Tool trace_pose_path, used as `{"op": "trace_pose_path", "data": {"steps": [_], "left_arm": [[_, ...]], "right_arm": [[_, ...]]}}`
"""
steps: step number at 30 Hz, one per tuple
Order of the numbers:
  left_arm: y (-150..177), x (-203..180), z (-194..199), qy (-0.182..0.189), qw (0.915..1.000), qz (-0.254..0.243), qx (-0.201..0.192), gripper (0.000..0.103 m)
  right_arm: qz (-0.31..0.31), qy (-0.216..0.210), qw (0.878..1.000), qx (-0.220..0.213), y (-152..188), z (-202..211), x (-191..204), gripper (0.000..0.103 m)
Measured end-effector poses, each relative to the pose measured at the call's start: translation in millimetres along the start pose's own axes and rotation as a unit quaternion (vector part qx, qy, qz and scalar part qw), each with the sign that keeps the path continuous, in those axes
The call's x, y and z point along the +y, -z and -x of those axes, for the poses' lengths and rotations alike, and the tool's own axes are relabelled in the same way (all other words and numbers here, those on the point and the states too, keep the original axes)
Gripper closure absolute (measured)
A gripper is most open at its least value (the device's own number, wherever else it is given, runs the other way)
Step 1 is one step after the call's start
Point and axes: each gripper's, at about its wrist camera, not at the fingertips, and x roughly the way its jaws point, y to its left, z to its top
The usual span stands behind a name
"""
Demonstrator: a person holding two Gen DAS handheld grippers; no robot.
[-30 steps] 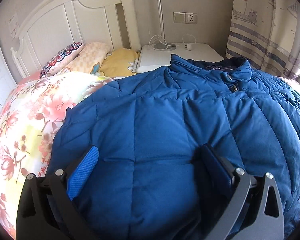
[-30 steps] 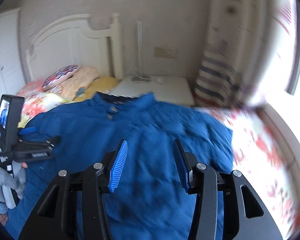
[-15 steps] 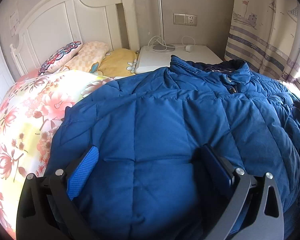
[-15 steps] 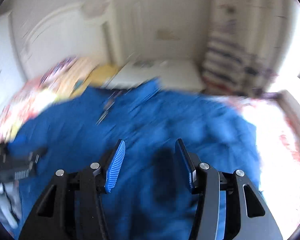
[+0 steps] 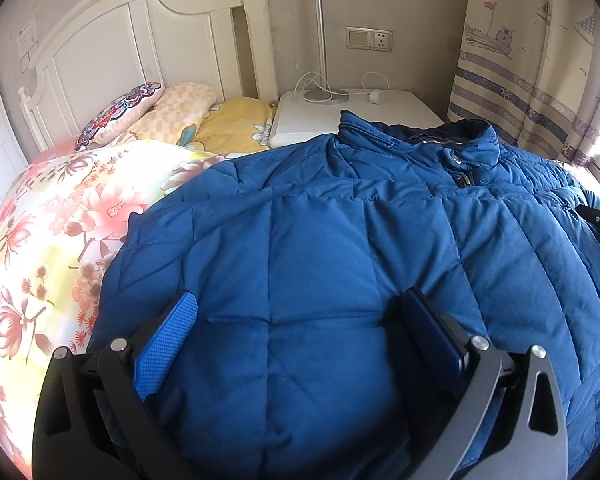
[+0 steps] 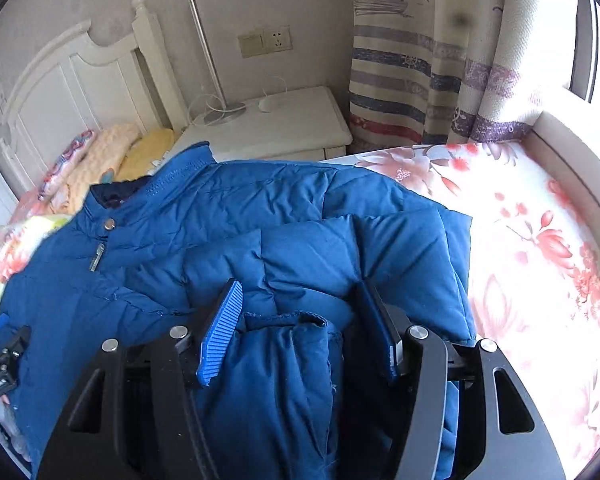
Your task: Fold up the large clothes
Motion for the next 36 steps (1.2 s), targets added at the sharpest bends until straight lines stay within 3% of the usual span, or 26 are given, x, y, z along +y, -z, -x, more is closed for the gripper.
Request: {"op": "trace_pose_path", "data": {"steps": [2,4,6,8,10,12,17,20,22,24,26,28,29,31,33,36], "left_arm": [[0.1,-0.2,-0.1,0.001,1.0000,0.001,0.000,0.002],[-0.4,-0.5,-0.7,0.001,1.0000,0.002,0.000,0.002],[0.0,-0.3,-0.5,0.001,1.0000,0.001,0.000,0.002],[-0.1,-0.3,-0.9,0.003,1.0000,0.003,0.001,0.002],[0.3,0.3,-0.8,0.006,1.0000,0.005,0.001,0.002],[0.1,2.3,-1.7,0.011,0.9999,0.010,0.002,0.002],[0.0,2.9,0.3,0.015,0.9998,0.013,0.001,0.002],[6.9,9.0,22.1,0.019,0.9996,0.018,0.009,0.007],[22.6,10.0,64.9,0.067,0.9974,0.023,-0.011,0.005],[44.5,1.7,96.0,0.080,0.9968,-0.004,-0.009,0.002],[77.9,-9.6,112.2,0.086,0.9956,-0.032,0.020,0.002],[107.7,-17.1,103.3,0.072,0.9940,-0.050,0.065,0.002],[122.1,-19.0,93.9,0.068,0.9924,-0.058,0.085,0.002],[125.1,-12.1,99.5,0.075,0.9934,-0.040,0.076,0.002],[125.5,-5.1,108.6,0.047,0.9951,-0.024,0.083,0.002],[139.3,9.9,143.6,0.073,0.9957,0.000,0.058,0.002]], "right_arm": [[0.001,0.019,1.000,-0.014,-0.5,14.2,5.5,0.046],[0.025,0.039,0.997,-0.063,3.2,47.8,24.6,0.046],[0.056,0.020,0.995,-0.083,10.4,69.1,46.2,0.045],[0.117,0.007,0.990,-0.072,26.1,76.3,75.4,0.041],[0.169,0.002,0.986,-0.006,47.4,46.1,96.7,0.039],[0.188,0.023,0.982,-0.002,56.6,28.6,103.1,0.034],[0.164,0.004,0.986,0.000,50.0,38.3,95.1,0.036],[0.141,-0.013,0.990,-0.013,61.5,83.2,87.8,0.036],[0.156,-0.032,0.987,-0.030,80.8,121.8,86.3,0.032],[0.171,-0.041,0.984,-0.014,104.1,137.1,84.2,0.027],[0.181,-0.045,0.982,0.026,126.3,134.8,79.2,0.023],[0.200,-0.014,0.975,0.093,152.7,110.3,75.5,0.023],[0.202,-0.014,0.975,0.089,160.2,106.5,73.8,0.020],[0.190,-0.011,0.978,0.082,163.9,115.3,69.7,0.020],[0.175,-0.002,0.981,0.084,168.5,132.8,69.1,0.020],[0.186,-0.049,0.980,0.047,190.9,179.4,75.1,0.020]]}}
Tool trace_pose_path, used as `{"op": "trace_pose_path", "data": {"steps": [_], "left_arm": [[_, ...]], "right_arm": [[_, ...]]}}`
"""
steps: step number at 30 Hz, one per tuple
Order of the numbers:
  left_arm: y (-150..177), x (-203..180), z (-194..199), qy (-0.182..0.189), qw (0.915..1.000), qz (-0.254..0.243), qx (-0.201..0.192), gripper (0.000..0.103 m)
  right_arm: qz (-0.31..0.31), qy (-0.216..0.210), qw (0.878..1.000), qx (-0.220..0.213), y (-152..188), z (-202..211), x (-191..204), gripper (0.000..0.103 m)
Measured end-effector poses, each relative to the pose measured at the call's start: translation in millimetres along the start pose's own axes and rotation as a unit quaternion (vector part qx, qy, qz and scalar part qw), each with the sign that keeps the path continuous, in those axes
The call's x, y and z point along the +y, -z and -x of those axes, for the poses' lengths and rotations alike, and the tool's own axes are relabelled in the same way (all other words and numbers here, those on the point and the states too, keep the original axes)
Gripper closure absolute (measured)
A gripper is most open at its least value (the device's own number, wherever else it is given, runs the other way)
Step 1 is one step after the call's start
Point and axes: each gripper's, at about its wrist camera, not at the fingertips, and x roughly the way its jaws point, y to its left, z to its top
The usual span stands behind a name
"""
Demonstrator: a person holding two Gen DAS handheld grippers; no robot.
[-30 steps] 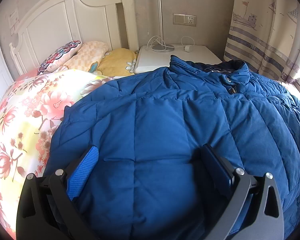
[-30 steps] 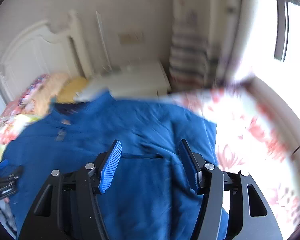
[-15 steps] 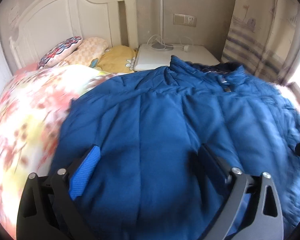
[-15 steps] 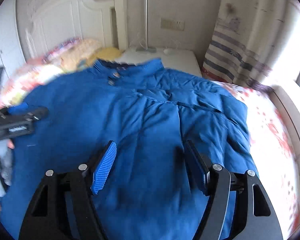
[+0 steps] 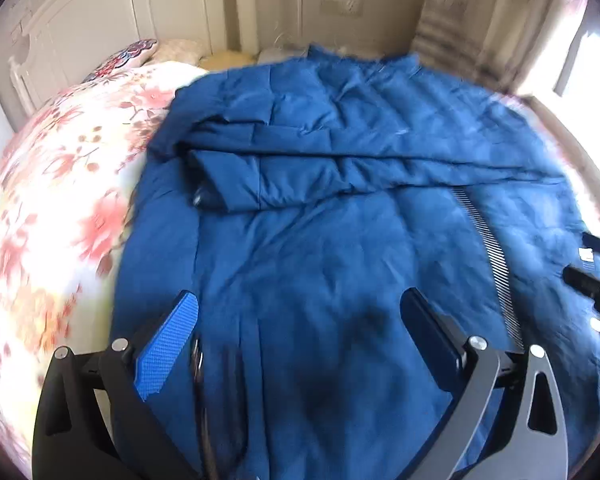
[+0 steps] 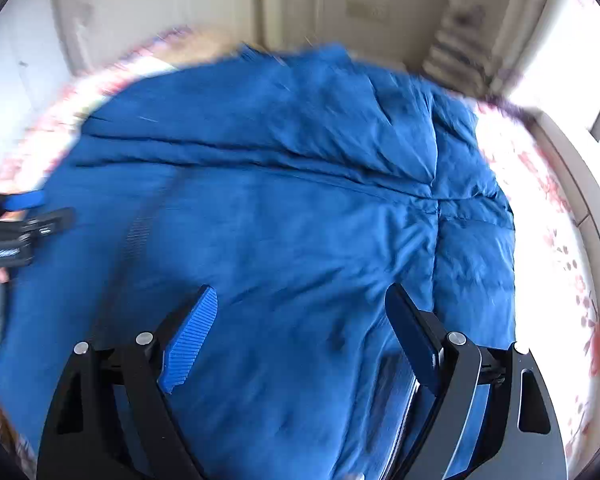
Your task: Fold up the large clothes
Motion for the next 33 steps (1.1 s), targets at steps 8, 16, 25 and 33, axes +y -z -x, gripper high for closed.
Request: {"op": "trace_pose_path", "data": {"steps": [8,16,25,33], "left_arm": [[63.0,7.7,16.4,-0.024,0.9994,-0.013,0.022,0.002],[115.0,-26.8,61.7,-0.004,0.9972,-0.072,-0.021,0.002],[128.7,-15.7,74.7,0.000,0.9974,-0.049,-0.052,0.002],[141.8,-7.3,77.5,-0.038,0.9973,-0.048,-0.041,0.002]], "right_arm": [[0.062,0.011,0.998,0.019,62.5,15.0,33.2,0.019],[0.102,-0.006,0.995,-0.011,113.4,42.3,59.7,0.018],[0.093,-0.013,0.994,-0.051,135.6,83.6,43.0,0.019],[0.051,-0.019,0.996,-0.066,164.9,108.2,-3.4,0.019]]}}
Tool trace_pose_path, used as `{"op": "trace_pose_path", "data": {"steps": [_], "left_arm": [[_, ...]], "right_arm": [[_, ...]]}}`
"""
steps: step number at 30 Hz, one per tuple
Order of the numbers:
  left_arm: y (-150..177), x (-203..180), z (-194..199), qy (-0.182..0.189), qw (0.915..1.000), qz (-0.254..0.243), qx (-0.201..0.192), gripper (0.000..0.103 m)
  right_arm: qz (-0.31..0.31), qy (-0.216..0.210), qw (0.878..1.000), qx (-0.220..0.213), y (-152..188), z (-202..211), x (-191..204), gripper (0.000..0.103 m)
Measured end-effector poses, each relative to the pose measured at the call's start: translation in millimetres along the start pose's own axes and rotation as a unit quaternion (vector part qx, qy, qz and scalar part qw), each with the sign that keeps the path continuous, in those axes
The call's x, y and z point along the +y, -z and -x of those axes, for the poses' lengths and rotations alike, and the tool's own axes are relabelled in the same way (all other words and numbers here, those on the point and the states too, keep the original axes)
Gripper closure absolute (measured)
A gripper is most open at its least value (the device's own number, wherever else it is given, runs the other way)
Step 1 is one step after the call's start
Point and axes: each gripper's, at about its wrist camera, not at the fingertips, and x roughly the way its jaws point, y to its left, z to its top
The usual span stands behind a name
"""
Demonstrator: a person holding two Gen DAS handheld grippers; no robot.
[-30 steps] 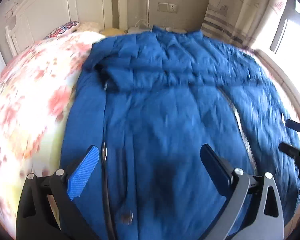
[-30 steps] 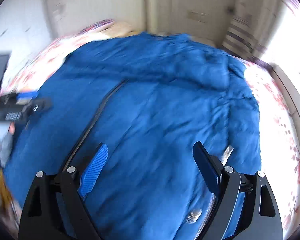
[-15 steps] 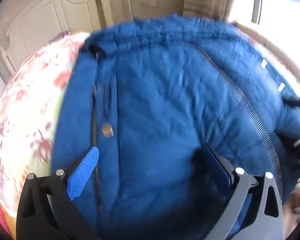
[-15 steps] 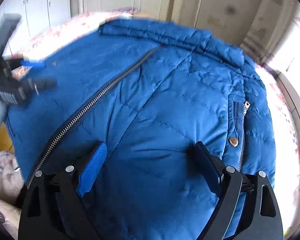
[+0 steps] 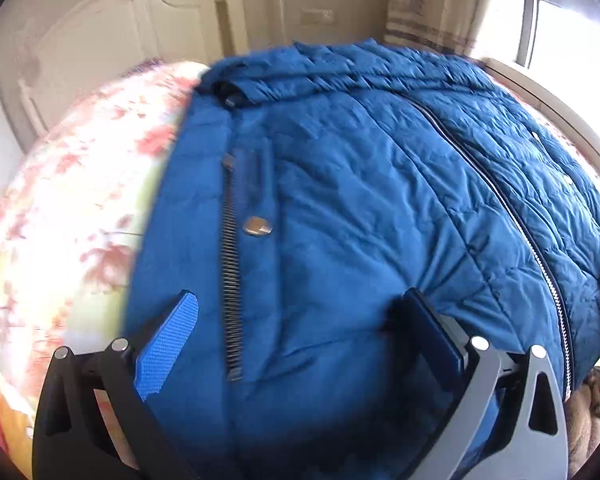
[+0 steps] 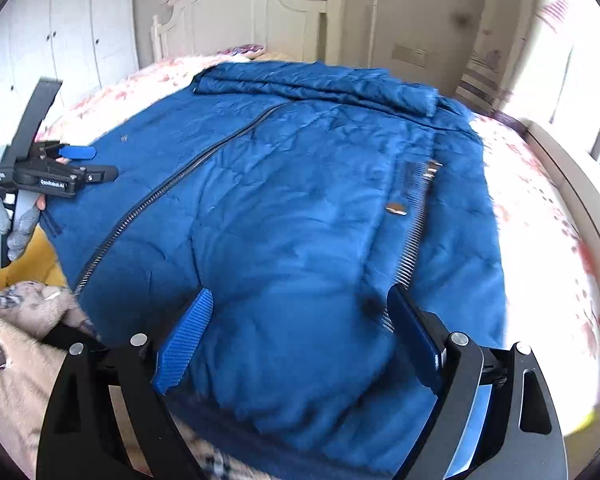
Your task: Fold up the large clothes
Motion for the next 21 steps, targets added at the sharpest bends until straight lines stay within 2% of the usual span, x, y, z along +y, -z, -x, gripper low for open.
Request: {"op": "trace_pose_path", "data": {"steps": [2,4,8,13,21], "left_arm": [[3.5,12.0,11.2,-0.008,0.9998,0.013,-0.009,0.002],[9.9,34.7,18.5,-0.005,0.9988,0.047,-0.013,0.002],[29.7,67.7,22.3,0.021,0.9949,0.098,-0.009,0.002],[44.1,61.2,21.8,0.050,0.9951,0.085,-0.006,0.002],[56.6,62.5,25.7,0.060,0.9947,0.080,-0.026,0.006]], "right_arm": [[-0.024,0.018,0.999,-0.014,10.4,17.8,-21.9,0.019],[-0.065,0.023,0.998,-0.010,29.0,30.1,-46.9,0.019],[-0.111,0.024,0.993,0.010,62.4,32.5,-69.4,0.029],[-0.104,-0.005,0.994,-0.017,74.8,37.2,-57.7,0.041],[-0.096,0.005,0.995,-0.038,72.0,31.9,-52.4,0.040]]}}
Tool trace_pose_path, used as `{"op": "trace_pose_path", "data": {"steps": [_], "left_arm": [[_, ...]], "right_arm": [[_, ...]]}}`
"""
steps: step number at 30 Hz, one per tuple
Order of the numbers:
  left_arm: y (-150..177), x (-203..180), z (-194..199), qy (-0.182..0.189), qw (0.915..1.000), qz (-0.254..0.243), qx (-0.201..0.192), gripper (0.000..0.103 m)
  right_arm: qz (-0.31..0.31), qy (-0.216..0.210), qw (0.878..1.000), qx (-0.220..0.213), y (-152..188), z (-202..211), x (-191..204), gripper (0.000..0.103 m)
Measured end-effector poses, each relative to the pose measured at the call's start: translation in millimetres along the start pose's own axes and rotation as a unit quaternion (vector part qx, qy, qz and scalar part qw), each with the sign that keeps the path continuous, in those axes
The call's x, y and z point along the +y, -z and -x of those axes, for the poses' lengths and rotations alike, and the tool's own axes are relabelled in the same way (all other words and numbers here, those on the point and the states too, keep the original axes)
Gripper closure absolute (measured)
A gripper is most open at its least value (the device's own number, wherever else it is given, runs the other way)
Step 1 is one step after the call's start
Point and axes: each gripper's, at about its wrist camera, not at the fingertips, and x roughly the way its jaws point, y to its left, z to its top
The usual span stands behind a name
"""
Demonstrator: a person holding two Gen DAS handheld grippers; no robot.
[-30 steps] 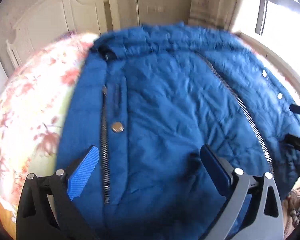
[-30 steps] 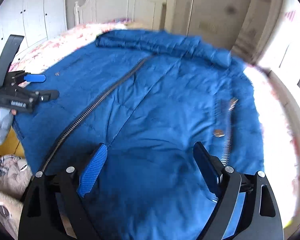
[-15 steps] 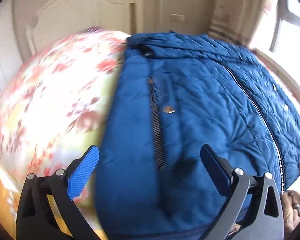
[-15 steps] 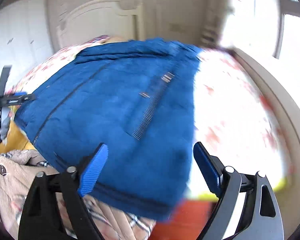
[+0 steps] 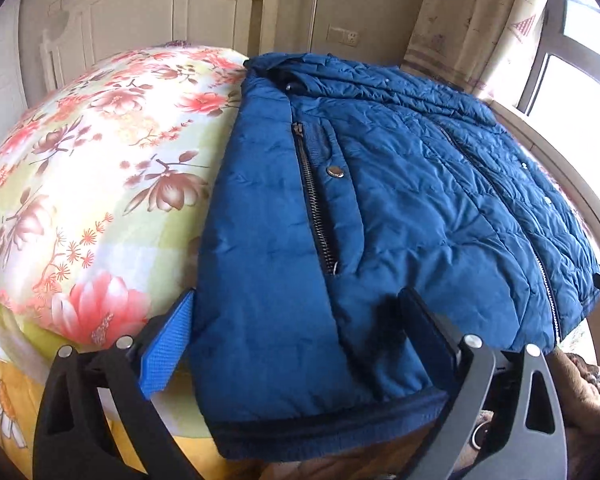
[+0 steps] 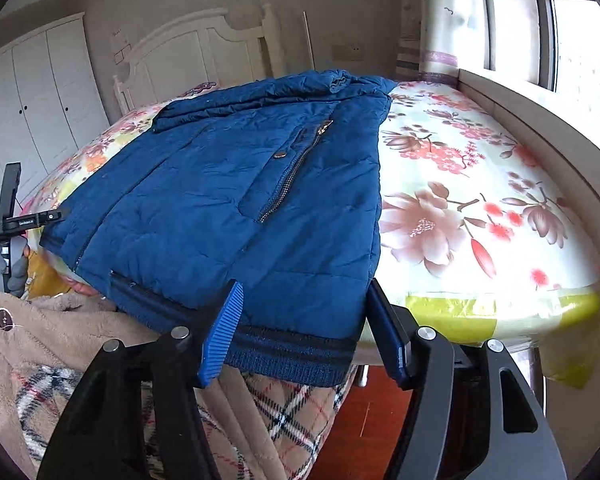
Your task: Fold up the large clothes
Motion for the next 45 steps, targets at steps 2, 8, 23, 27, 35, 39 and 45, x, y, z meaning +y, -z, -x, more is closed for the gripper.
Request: {"op": "trace_pose_path", "data": {"steps": [2,8,23,27,35,39,45], "left_arm": [[1.7,-1.4,0.3,-0.006,1.0000,-0.006,-0.001,0.005],[3.6,0.8,4.6,-0.003,1.0000,-0.001,0.002,0.011],[15.2,20.4,32.9,0.069,0.9964,0.040,-0.027,0.092],[8.7,44.9,47.0,0.164,0.9763,0.126,-0.062,0.093],[1.6,64.2,90.4,0.267,0.9388,0.184,-0.116,0.093],[4.5,74.2,137.0,0.306,0.9177,0.196,-0.161,0.093],[-25.2,99.6,188.0,0.387,0.8586,0.239,-0.237,0.093]], "right_arm": [[0.003,0.011,1.000,-0.006,-0.5,-2.5,3.1,0.040],[-0.002,0.014,1.000,-0.011,-0.7,-2.6,0.6,0.040],[-0.045,-0.008,0.998,-0.047,6.1,9.4,-0.6,0.084],[-0.096,-0.072,0.989,-0.082,-2.8,23.6,-11.5,0.086],[-0.116,-0.165,0.964,-0.171,-21.4,76.5,-16.5,0.086],[-0.082,-0.181,0.955,-0.220,-34.1,123.1,-4.4,0.086],[-0.045,-0.180,0.937,-0.297,-88.1,177.9,7.1,0.086]]}}
